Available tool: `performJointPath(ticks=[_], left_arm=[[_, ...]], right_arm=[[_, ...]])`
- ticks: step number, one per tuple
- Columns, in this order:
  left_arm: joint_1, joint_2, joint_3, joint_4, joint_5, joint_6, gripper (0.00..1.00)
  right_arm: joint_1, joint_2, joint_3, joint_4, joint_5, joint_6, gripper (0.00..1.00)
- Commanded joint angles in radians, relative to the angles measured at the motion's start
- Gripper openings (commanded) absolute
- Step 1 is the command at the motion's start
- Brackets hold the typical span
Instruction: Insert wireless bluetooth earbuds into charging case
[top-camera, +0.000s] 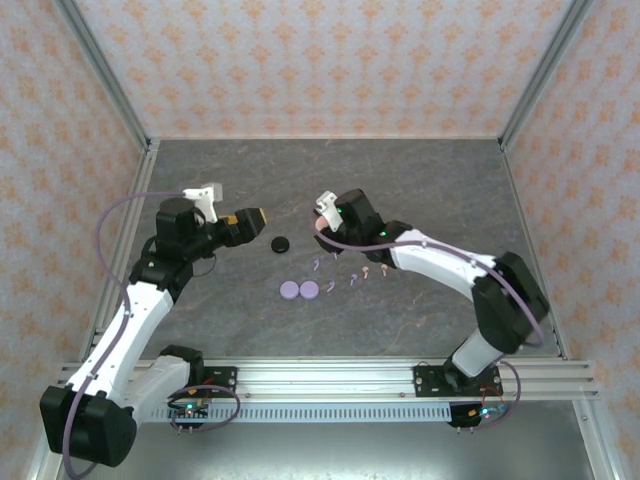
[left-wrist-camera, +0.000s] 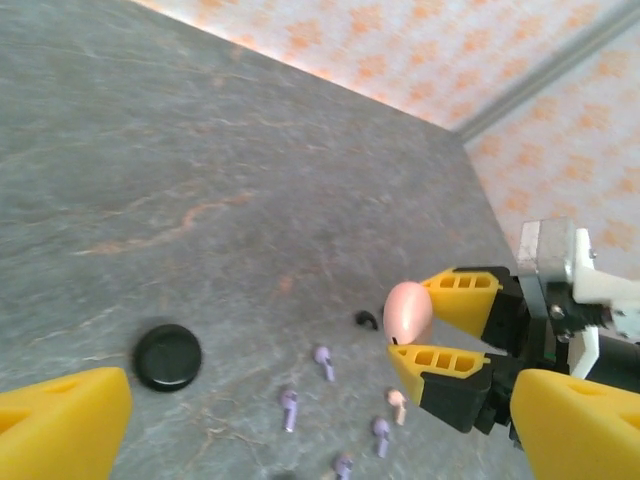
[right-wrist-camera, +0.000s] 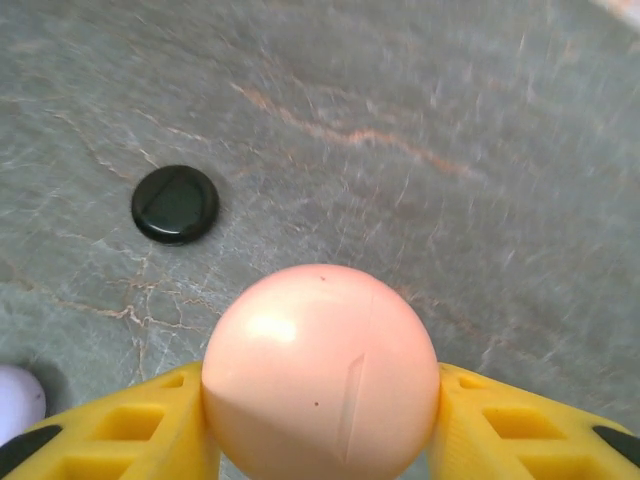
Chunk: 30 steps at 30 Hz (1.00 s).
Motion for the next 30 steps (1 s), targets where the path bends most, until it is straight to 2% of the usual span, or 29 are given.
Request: performJointPath(ticks=[1,6,10,17,22,30], left_arm=[[-0.02,0.042,0.112,-0.109,0.174,0.098,0.95],[-0.059,0.118,0.189,-0.158,0.3,0.167,0.94],[-0.099,0.18,0.2,-0.132,0.342,0.164,0.9],[-0.185,0.263,0.202,-0.017,0.366,0.111,0.87],[-0.242,0.326,0.207,0.064,0.339,0.064,0.86],[-0.287,0.419,0.249,0.109,0.335,0.03,0.71]], right_arm=[[0.009,-0.09,-0.054,0.096,-0.023,-0.165,0.5],[0.011,-0.21,-0.115,0.099,-0.049,-0.258,0.5],[0.011,-0.276,-0.147,0.104,-0.09,-0.302,0.5],[0.011,-0.299,-0.159,0.133,-0.176,-0.302,0.5],[0.011,-0.31,-0.16,0.135,-0.203,-0.293,0.5],[0.012,-0.314,-0.161,0.123,-0.227,-0.298,0.5]])
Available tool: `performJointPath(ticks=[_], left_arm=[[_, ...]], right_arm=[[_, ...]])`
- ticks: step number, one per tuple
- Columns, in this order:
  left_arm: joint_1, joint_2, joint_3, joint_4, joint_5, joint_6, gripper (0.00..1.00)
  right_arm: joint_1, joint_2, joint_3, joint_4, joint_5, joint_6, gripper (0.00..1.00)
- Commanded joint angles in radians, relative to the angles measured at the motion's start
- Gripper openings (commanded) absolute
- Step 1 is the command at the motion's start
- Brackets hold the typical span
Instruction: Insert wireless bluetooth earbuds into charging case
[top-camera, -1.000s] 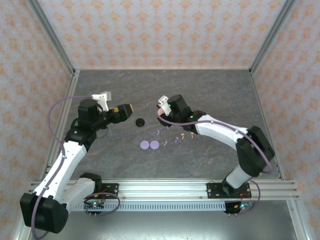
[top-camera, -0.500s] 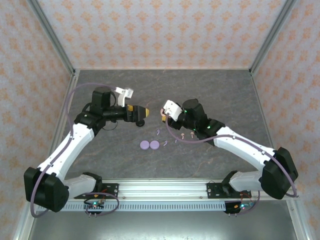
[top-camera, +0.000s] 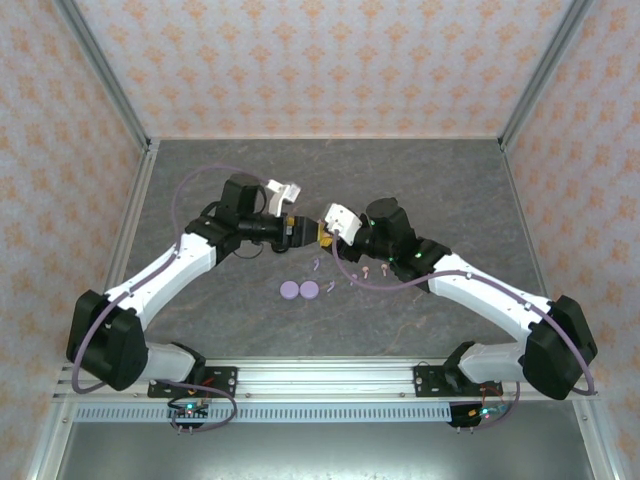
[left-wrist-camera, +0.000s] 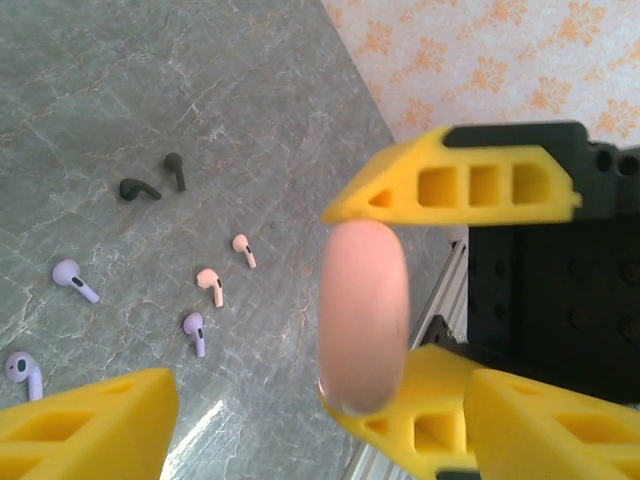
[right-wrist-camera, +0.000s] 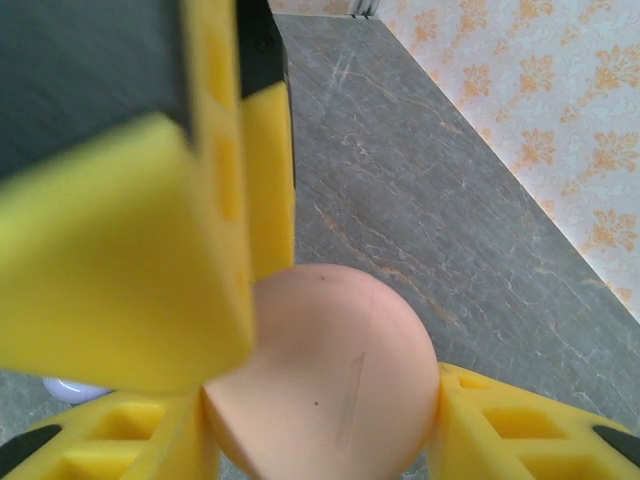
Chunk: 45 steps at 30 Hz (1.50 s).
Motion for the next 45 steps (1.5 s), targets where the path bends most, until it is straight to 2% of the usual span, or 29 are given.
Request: performJointPath(ticks=[1,12,29,36,38,42,45], left_arm=[[-0.018,0.015,0.054,0.063,0.012,-0.02,0.69],[-0.035,0.039,0.074,0.034,0.023,0.0,0.31],[-0.039,0.041,0.093,-0.042,0.052,0.056,0.33],[-0.049,0.052,0.098,-0.025,0.068,0.053,0.2],[-0.049,0.047,0.097,-0.021,0.064,0.053,0.19],[-0.049,0.025,0.084,0.003,0.027,0.046,0.19],[-0.049,-0.011,0.041,0.092,-0.032,0.018,0.18]], right_arm=[[0.009,-0.031,-0.012,0.026,-0.034,-0.016,0.5],[0.009,-0.025,-0.013,0.028,-0.014,-0.021,0.5],[0.009,-0.026,-0.017,0.038,0.008,-0.012,0.5],[0.009,-0.029,-0.012,0.032,-0.009,-0.004,0.51],[0.009,-0.029,-0.003,0.014,-0.013,-0.001,0.55],[-0.007,-0.037,0.03,-0.058,-0.025,0.039,0.73],[-0.065,-0.07,0.034,-0.094,-0.118,0.133,0.85]])
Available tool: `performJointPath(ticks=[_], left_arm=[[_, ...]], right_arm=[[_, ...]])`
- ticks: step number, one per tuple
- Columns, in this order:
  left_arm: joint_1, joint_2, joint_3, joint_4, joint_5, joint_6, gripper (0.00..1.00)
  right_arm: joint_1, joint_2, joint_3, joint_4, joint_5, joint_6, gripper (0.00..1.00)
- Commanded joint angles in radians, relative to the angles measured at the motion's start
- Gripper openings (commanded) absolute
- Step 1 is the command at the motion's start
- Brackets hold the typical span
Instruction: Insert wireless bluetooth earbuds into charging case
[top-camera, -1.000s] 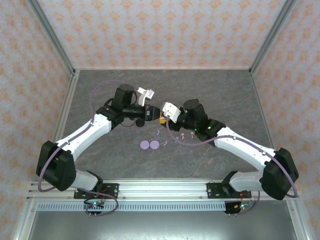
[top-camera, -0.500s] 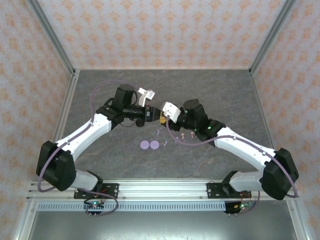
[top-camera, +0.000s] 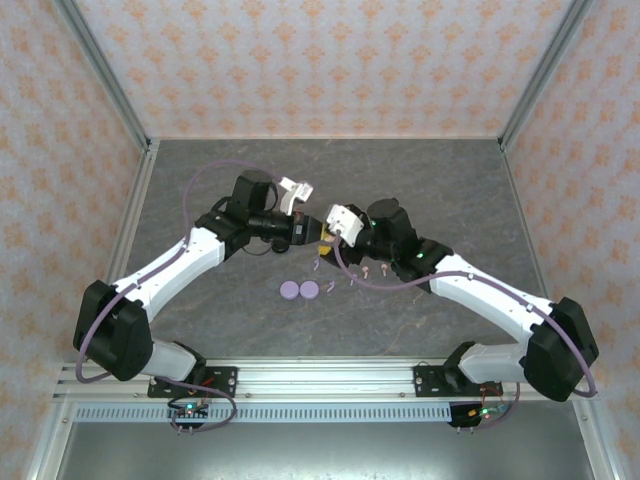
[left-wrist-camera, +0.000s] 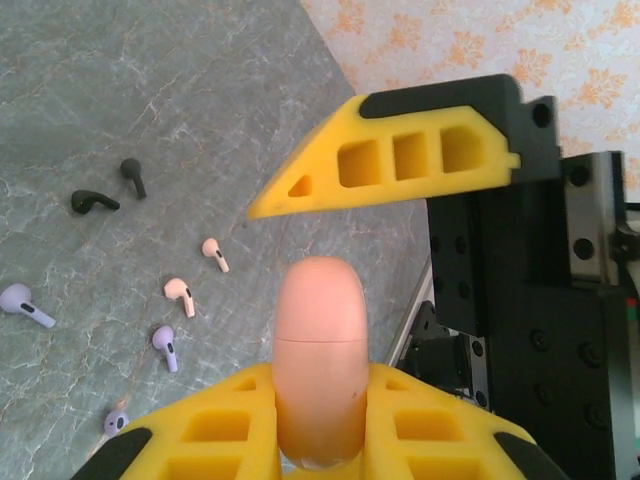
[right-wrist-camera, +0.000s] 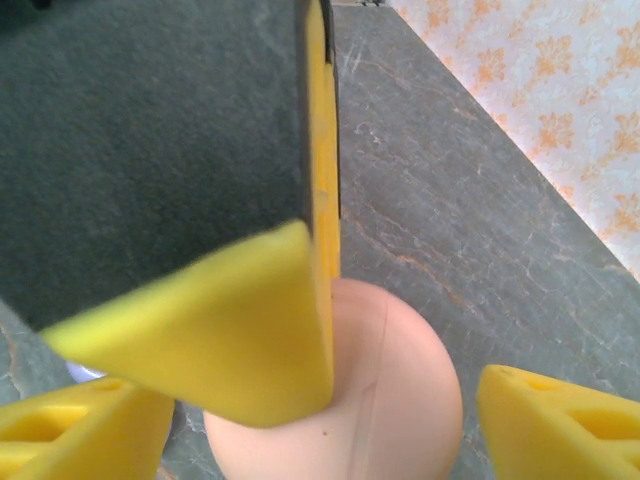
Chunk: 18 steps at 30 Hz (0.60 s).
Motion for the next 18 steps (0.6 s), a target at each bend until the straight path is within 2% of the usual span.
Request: performJointPath(ticks=[1,4,8,13,15,18], left_arm=[[-0.003,-0.067,-0.037,0.136,-0.062,-0.02,0.16],[-0.005,-0.131,-0.128,0.322,-0.143,-0.049,0.08],[-0.01,-0.216,-0.271,0.597,-0.248,-0.046,0.08],[-0.039,-0.28,-0.373,0.799,-0.336,0.008,0.02],[-0.061,-0.297,-0.382,0.816,-0.349,0.045,0.0],[-0.093,-0.311,-0.376,0.804,-0.363,0.084,0.0]], right_arm=[[-0.065,-0.06,0.024,-0.044,-0.125,0.12,0.89],[-0.133,-0.126,-0.015,-0.022,-0.259,0.217,0.98],[-0.243,-0.164,-0.062,0.09,-0.482,0.412,0.99],[-0.282,-0.161,-0.131,0.397,-0.531,0.7,0.97],[-0.28,-0.15,-0.136,0.504,-0.518,0.787,0.96],[-0.276,-0.134,-0.104,0.537,-0.494,0.837,0.92]])
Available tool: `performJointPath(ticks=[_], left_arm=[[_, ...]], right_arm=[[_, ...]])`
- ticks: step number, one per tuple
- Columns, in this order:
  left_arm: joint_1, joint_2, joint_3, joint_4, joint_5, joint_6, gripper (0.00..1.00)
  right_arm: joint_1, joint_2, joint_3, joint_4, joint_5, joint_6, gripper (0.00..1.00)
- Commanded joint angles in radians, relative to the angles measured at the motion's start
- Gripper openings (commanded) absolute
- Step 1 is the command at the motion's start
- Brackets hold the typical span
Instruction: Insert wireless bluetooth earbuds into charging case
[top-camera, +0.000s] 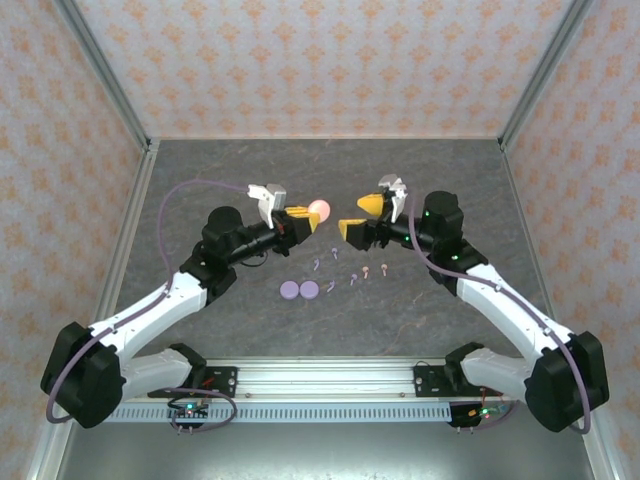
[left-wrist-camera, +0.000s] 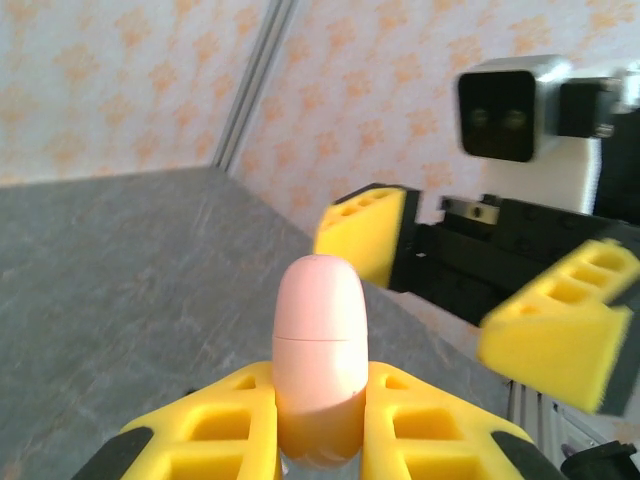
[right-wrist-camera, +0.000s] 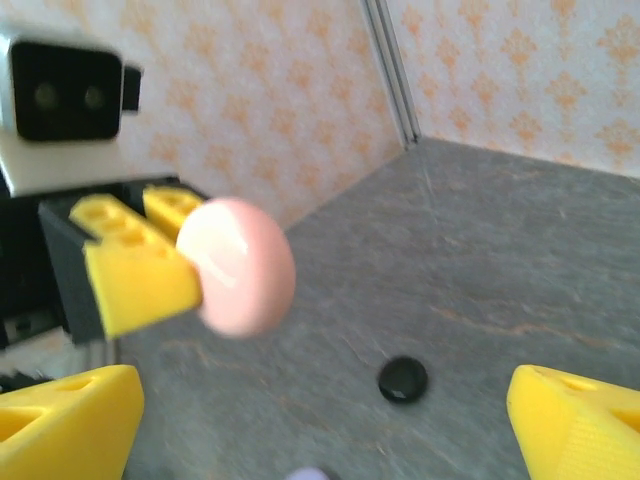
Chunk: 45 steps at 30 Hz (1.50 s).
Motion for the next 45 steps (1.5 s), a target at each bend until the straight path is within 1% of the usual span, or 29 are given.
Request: performJointPath(ticks=[1,6,11,17,22,30,35,39,42,45], left_arm=[[-0.031,-0.034,0.001,0.118,-0.058,0.073,0.0],[-0.049,-0.029,-0.004,0.133,-0.072,0.079,0.0],[-0.054,-0.018,0.005,0.132,-0.06,0.083,0.0],[-0.057,-0.014,0.009,0.137,-0.045,0.079,0.0],[-0.061,-0.012,0.019,0.134,-0.033,0.08,0.0],[-0.063,-0.011,0.033,0.123,-0.029,0.087,0.0],[-0.063,-0.011,0.039,0.107,-0.031,0.096,0.0],[-0.063,-0.014,0.042,0.087,-0.032,0.108,0.0],[-0.064,-0.023,0.045,0.038,-0.038,0.135,0.0],[-0.067,-0.043,0.044,-0.021,-0.035,0.179,0.0]], right_arm=[[0.007,0.008,0.04,0.176,-0.022,0.141,0.92],[0.029,0.027,0.075,0.138,0.005,0.087,0.91],[0.041,0.055,0.1,0.128,0.019,0.077,0.91],[0.043,0.081,0.158,0.03,0.058,0.031,0.9],[0.043,0.121,0.195,-0.007,0.085,0.029,0.9],[0.043,0.179,0.238,-0.038,0.09,0.036,0.9],[0.042,0.217,0.291,-0.097,0.078,0.033,0.9],[0.032,0.216,0.318,-0.121,0.077,0.059,0.9],[0.008,0.187,0.343,-0.146,0.077,0.106,0.9],[-0.01,0.131,0.369,-0.261,0.136,0.114,0.91]])
